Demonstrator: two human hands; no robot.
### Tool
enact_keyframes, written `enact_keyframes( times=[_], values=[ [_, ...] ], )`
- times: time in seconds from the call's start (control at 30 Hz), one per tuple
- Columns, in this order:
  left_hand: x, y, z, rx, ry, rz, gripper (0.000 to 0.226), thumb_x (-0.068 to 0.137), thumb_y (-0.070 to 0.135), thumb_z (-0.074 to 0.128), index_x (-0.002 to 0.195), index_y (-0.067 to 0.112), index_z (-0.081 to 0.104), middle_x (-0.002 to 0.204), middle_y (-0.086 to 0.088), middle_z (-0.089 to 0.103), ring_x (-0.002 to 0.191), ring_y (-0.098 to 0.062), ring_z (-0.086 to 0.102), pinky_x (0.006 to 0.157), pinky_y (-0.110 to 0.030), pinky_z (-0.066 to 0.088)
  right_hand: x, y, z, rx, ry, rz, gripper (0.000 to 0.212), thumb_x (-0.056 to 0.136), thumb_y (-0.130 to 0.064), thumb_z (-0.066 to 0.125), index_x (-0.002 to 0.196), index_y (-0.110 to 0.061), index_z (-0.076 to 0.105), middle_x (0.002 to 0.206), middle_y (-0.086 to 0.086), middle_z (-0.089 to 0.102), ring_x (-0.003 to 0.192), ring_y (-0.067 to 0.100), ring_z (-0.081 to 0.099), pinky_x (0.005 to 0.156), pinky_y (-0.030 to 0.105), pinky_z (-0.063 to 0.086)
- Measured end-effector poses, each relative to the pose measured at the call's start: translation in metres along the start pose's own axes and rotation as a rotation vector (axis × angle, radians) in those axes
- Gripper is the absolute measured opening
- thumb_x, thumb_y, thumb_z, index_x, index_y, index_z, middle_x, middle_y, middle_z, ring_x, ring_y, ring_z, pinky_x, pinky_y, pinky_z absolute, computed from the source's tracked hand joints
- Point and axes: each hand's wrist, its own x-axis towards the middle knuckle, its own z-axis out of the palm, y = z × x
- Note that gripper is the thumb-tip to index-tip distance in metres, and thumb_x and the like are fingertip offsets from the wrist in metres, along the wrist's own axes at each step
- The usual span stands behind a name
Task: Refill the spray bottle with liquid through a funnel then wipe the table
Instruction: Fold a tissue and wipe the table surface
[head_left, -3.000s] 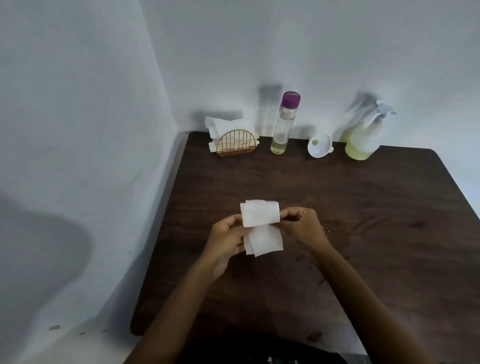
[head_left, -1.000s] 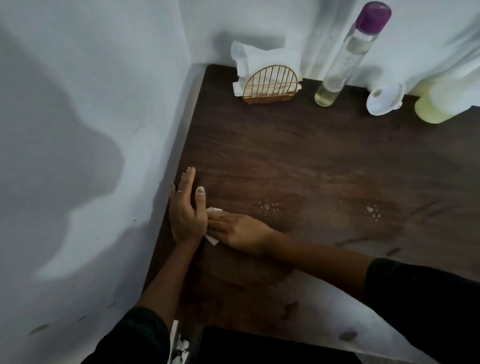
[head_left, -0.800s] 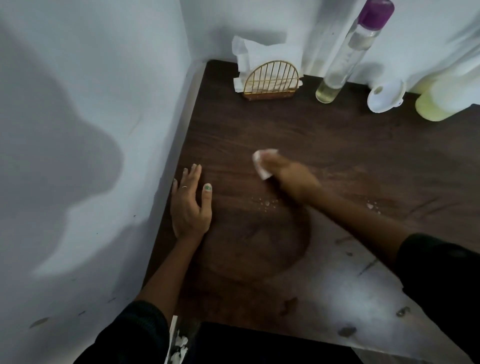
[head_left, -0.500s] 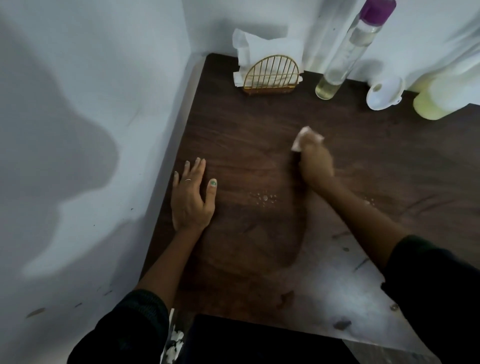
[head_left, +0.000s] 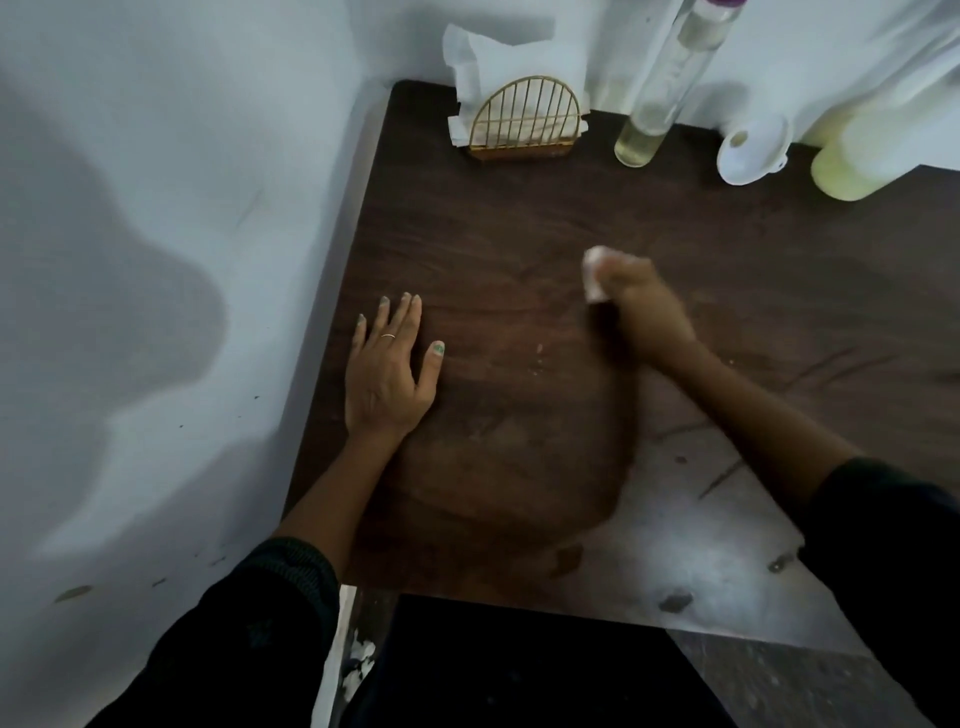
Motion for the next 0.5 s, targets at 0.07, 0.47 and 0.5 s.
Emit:
enact_keyframes(
  times=[0.07,0.47,0.5],
  values=[
    [0.001,0.0,0.002,0.033,-0.016,-0.005,0.065,0.094,0.048,0.029,0.147,0.011,0.032,0.153,-0.008,0.035,0.145,-0.025,0.024,0.12,-0.04,0.013,0.011,0.033,-0.01,-0.12,-0.025,0.225,0.047,0.091,-0.003,0.045,0.138,-0.007,0.041,0.143,0.015,0.041,0.129,0.035,0.037,0.106,0.044,0.032],
    [0.004,0.007,0.001,0.123,-0.078,0.069,0.066,0.094,0.049,0.028,0.147,0.009,0.031,0.152,-0.01,0.035,0.144,-0.028,0.026,0.119,-0.042,0.014,-0.128,-0.132,0.058,-0.03,-0.089,-0.686,0.042,0.09,-0.008,0.037,0.127,0.002,0.053,0.132,0.021,0.054,0.124,0.033,0.05,0.108,0.043,0.032],
    [0.004,0.008,0.002,0.131,-0.092,0.08,0.067,0.094,0.049,0.028,0.147,0.009,0.031,0.153,-0.01,0.035,0.144,-0.029,0.026,0.119,-0.042,0.015,-0.129,-0.123,0.054,-0.017,-0.137,-0.776,0.043,0.09,-0.008,0.038,0.13,0.001,0.05,0.136,0.019,0.05,0.128,0.031,0.044,0.111,0.042,0.027]
  ],
)
